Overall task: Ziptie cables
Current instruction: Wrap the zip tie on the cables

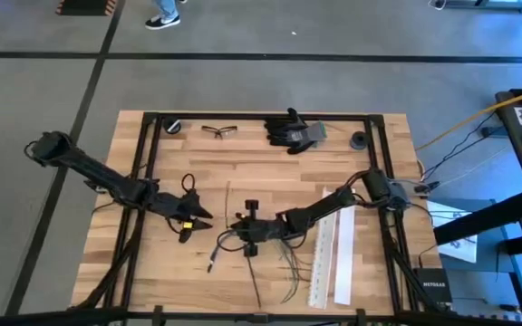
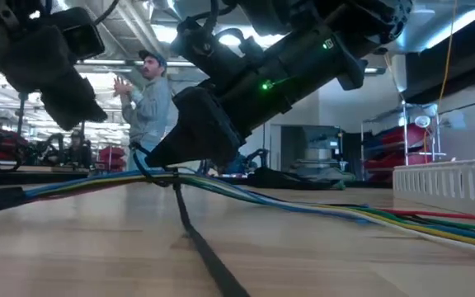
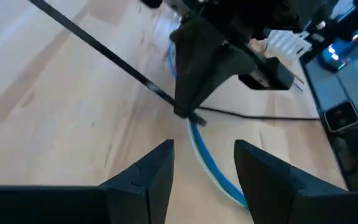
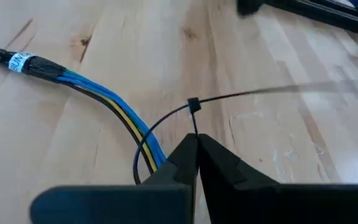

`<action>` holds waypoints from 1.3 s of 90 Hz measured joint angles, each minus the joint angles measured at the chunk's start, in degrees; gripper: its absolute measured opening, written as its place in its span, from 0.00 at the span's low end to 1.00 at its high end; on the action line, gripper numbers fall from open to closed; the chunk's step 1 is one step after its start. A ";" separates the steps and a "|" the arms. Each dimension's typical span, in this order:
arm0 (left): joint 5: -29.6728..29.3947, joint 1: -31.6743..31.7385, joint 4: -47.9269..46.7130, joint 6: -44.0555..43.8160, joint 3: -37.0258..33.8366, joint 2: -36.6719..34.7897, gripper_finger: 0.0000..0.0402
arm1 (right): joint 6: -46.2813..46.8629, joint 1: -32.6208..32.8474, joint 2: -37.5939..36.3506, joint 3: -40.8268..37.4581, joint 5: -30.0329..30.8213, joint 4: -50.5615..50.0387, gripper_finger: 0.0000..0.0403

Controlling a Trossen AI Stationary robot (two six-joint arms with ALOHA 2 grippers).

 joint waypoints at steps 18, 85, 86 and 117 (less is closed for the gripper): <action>-7.14 -2.30 12.98 7.02 -1.53 9.61 0.38 | 0.28 -0.02 0.00 0.00 -0.87 4.59 0.00; -8.59 -2.35 35.58 16.48 -0.56 25.87 0.28 | 0.90 -0.02 -0.09 0.02 -1.79 9.20 0.00; -8.59 -2.34 35.58 16.46 -0.56 25.90 0.27 | 0.90 -0.02 -0.09 0.01 -1.79 9.16 0.00; -9.24 -2.20 35.31 16.24 -0.46 27.98 0.03 | 1.11 -0.07 -1.18 -0.09 -1.49 5.42 0.00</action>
